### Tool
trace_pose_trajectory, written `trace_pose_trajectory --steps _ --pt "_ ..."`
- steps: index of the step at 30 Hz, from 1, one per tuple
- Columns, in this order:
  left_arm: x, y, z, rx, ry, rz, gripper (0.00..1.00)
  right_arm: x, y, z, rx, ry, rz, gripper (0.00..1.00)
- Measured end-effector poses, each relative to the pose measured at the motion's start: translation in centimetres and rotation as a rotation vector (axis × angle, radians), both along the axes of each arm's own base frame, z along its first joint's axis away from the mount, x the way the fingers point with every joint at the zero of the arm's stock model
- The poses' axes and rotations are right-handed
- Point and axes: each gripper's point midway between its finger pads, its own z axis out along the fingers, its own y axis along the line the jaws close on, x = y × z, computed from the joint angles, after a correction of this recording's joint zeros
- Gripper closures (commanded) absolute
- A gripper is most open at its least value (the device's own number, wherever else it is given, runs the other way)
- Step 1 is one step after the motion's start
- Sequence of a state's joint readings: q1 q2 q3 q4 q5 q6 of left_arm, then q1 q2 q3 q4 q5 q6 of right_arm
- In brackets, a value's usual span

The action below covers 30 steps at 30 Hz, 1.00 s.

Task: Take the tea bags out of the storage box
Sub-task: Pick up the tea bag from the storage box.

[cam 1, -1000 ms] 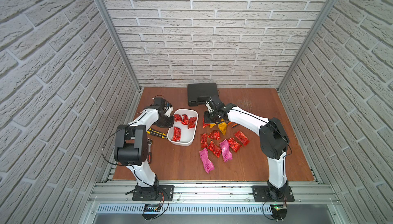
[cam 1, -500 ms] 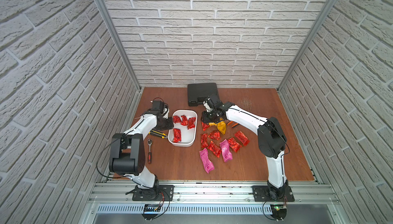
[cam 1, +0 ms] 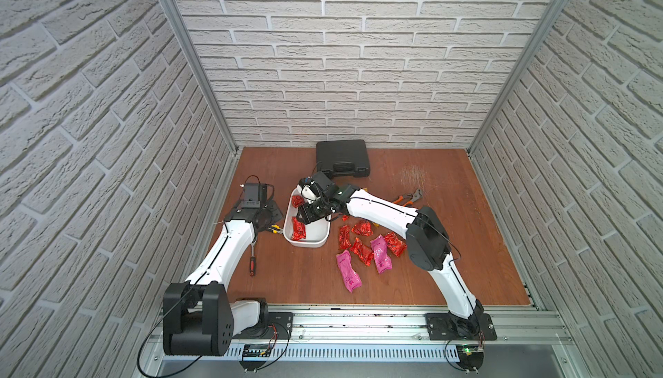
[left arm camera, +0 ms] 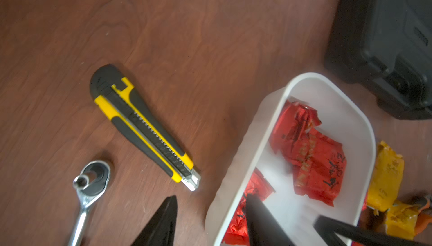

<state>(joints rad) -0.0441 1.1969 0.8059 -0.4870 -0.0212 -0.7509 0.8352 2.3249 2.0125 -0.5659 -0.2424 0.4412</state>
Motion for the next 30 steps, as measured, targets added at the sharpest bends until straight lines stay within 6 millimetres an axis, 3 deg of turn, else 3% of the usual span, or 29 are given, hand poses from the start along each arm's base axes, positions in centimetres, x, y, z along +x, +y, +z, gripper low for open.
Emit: trace_pose_trajectory --steps 4,7,9,14,20,24,30 --pt "-1.3 0.6 0.0 -0.027 -0.018 0.091 0.48 0.4 0.4 -3.7 -0.042 0.043 -0.010 0.48" --pt "-1.8 0.9 0.2 -0.034 -0.030 0.131 0.48 1.0 0.7 -4.9 -0.051 0.052 -0.025 0.52" --pt "-1.9 1.1 0.4 -0.038 -0.038 0.151 0.48 1.4 1.2 -5.0 -0.042 0.049 -0.030 0.60" --pt "-1.9 1.3 0.7 -0.038 -0.049 0.173 0.48 1.9 2.2 -4.4 -0.005 0.053 -0.043 0.91" --pt "-1.9 1.6 0.7 -0.025 -0.051 0.177 0.48 1.9 2.3 -3.6 0.008 0.054 -0.043 0.98" --pt "-1.7 1.7 1.2 0.002 -0.061 0.143 0.49 1.6 1.3 -0.9 0.021 0.043 -0.050 0.98" --pt "-0.4 1.5 3.4 0.053 -0.118 0.056 0.49 0.4 -2.8 9.1 0.107 -0.041 -0.077 0.98"
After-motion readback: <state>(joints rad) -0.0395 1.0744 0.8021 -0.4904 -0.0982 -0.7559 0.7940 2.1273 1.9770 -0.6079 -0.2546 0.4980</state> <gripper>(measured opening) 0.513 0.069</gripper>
